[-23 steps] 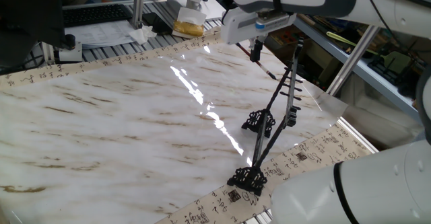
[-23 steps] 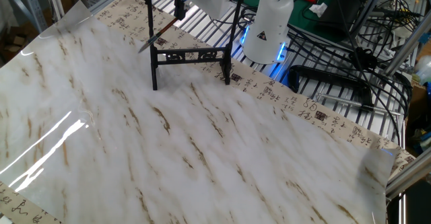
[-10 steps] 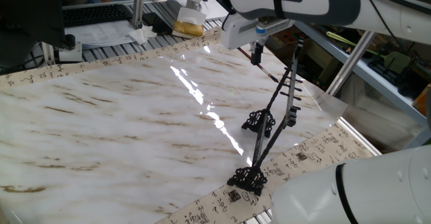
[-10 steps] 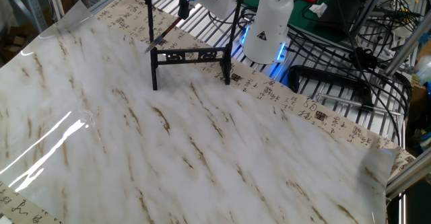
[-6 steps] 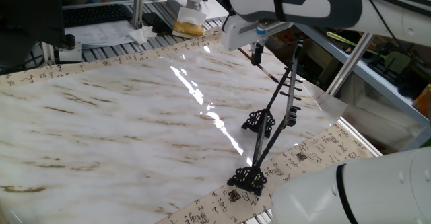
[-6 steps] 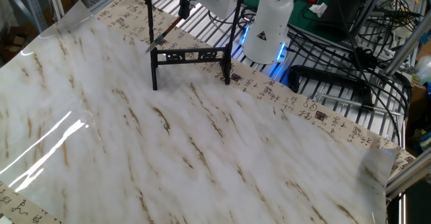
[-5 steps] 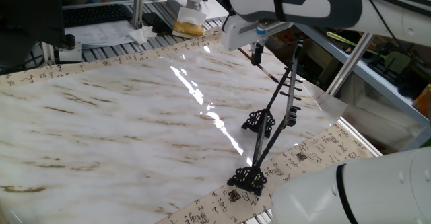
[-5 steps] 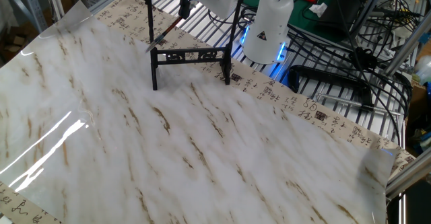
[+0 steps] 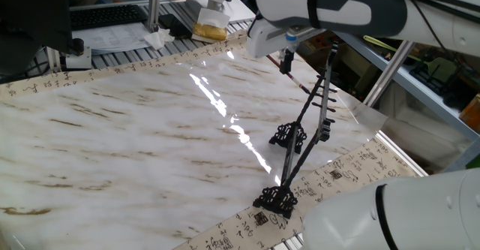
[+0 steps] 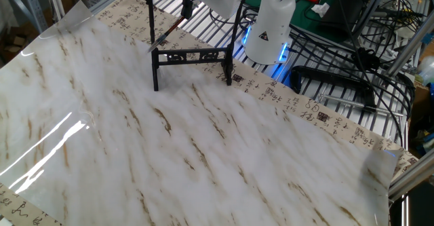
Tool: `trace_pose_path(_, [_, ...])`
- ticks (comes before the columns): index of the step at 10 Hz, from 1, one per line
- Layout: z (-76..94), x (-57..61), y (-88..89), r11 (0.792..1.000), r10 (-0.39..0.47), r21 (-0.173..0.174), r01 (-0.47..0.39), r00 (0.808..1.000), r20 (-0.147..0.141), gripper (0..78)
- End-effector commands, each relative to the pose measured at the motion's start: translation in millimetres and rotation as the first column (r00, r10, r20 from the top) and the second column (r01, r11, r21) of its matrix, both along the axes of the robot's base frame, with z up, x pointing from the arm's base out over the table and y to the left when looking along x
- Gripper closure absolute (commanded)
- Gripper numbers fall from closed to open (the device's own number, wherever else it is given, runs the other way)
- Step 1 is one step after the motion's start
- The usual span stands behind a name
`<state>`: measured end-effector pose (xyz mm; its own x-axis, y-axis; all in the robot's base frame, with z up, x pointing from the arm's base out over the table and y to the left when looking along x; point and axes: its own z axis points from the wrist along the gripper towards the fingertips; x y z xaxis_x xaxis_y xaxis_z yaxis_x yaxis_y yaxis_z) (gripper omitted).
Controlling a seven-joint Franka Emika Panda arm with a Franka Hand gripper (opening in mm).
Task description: Place the brush on the pen rack
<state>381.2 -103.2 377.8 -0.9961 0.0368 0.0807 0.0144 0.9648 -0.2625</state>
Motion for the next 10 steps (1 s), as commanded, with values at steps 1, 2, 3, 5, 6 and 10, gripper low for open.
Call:
trace_pose_path(1, [-0.2, -2.1, 0.9, 1.0, 0.015, -0.014, -0.015, 1.0, 0.007, 76.4])
trace_pose_path(2, [-0.6, -2.7, 1.1, 1.0, 0.017, -0.016, -0.017, 1.0, 0.012, 76.4])
trace_pose_path(3, [-1.1, -3.3, 1.4, 1.0, 0.021, -0.021, -0.02, 1.0, 0.018, 76.4])
trace_pose_path(5, [-1.6, -4.2, 1.7, 0.999, 0.028, -0.025, -0.028, 0.999, 0.02, 76.4])
trace_pose_path(6, [-1.9, -4.5, 1.8, 0.999, 0.03, -0.025, -0.029, 0.999, 0.021, 76.4])
trace_pose_path(10, [-2.2, -5.1, 2.1, 0.999, 0.039, -0.038, -0.037, 0.998, 0.054, 76.4])
